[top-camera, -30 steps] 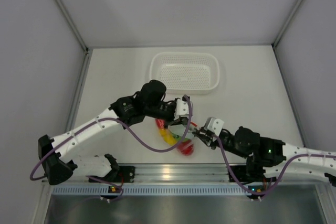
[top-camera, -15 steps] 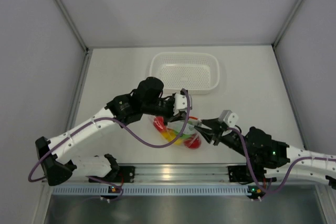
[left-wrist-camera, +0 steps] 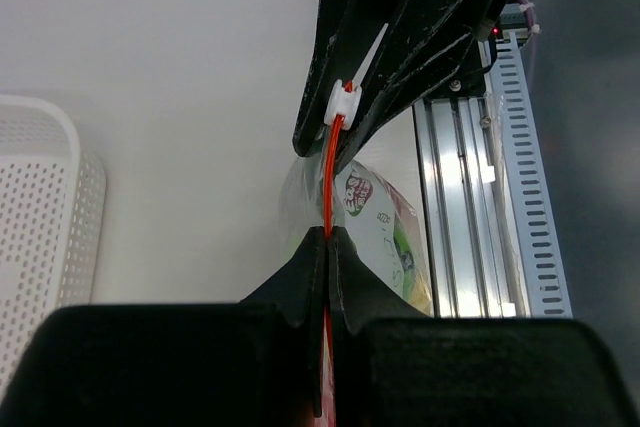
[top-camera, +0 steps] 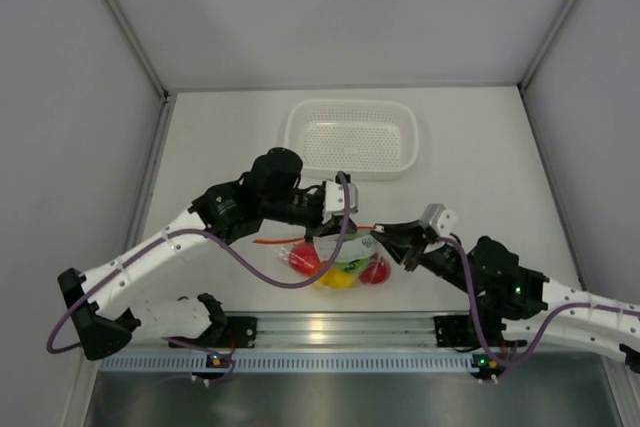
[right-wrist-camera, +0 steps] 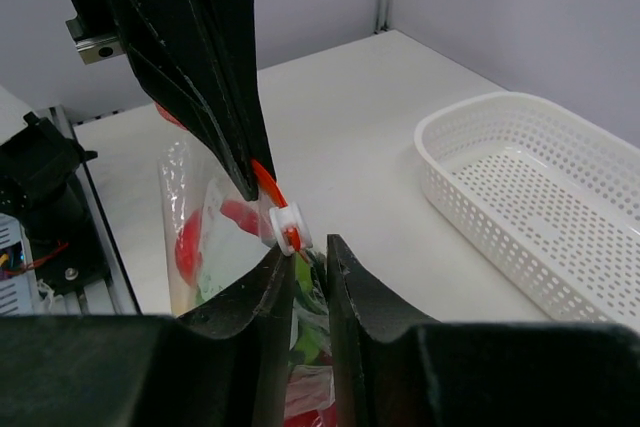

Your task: Open the zip-top bag and remove the fake food

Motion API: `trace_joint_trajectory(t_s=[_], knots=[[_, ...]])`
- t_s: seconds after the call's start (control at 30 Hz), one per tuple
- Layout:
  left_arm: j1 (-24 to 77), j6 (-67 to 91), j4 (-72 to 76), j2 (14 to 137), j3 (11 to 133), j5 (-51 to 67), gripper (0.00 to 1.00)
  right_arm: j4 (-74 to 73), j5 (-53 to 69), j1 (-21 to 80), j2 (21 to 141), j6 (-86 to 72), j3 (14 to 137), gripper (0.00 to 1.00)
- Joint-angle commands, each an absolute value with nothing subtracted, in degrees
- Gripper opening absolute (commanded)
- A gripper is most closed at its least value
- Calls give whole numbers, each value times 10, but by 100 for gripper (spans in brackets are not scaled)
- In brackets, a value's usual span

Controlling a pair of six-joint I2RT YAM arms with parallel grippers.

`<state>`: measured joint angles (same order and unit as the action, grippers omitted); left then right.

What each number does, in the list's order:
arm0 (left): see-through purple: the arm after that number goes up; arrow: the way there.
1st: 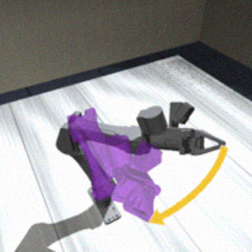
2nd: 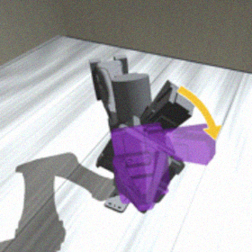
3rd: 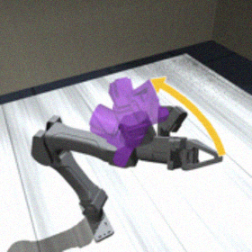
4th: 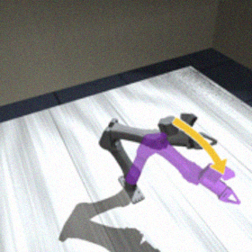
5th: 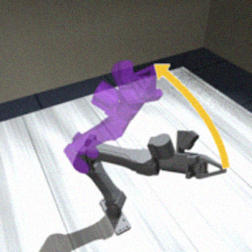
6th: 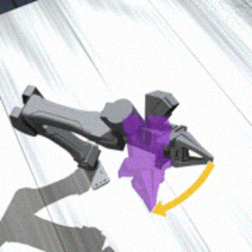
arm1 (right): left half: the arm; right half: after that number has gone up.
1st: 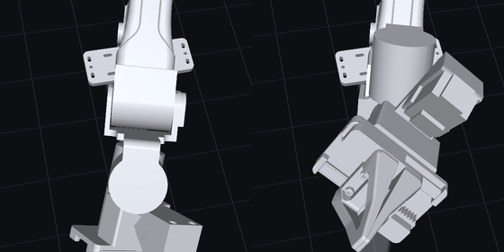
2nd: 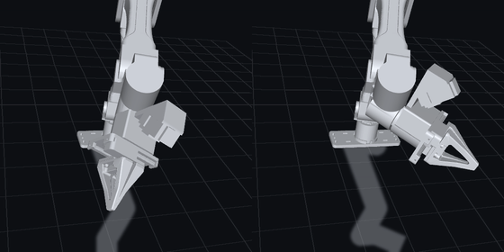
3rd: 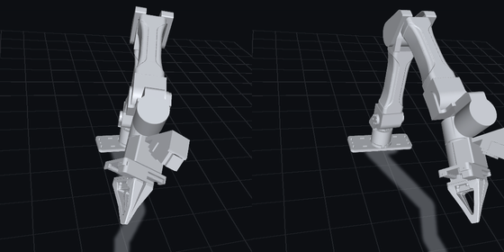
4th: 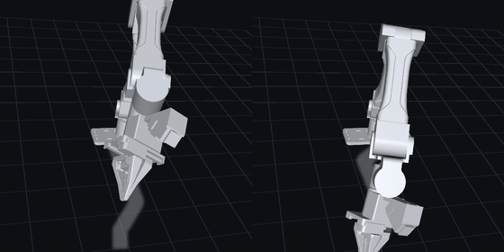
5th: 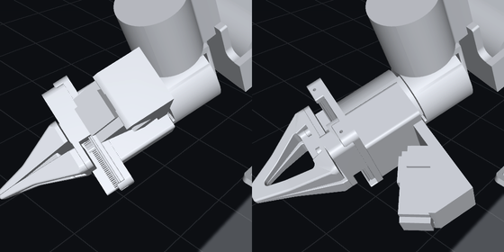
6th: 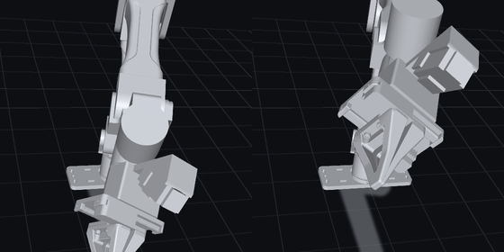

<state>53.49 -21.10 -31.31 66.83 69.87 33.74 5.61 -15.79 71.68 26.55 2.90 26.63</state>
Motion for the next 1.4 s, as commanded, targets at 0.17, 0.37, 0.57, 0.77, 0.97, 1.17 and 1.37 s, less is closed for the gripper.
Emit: trace_joint_trajectory(t_s=[0.17, 0.37, 0.57, 0.77, 0.97, 1.17, 1.37], knots=[[533, -217, -284, 639, 700, 387, 0, 110, -98, 700, 279, 31, 271, 8], [533, -221, -284, 639, 696, 360, 0, 86, -93, 700, 273, 42, 284, 0], [533, -216, -283, 667, 722, 367, 53, 30, -111, 700, 296, 50, 316, 0], [539, -206, -283, 743, 786, 415, 62, 23, -112, 700, 304, 52, 316, 0], [555, -213, -283, 777, 809, 444, 47, 13, -116, 700, 301, 53, 317, 0], [555, -221, -284, 764, 788, 452, 39, 11, -127, 700, 287, 52, 314, 0], [555, -226, -283, 754, 768, 434, 53, 16, -134, 700, 285, 49, 314, 0]])
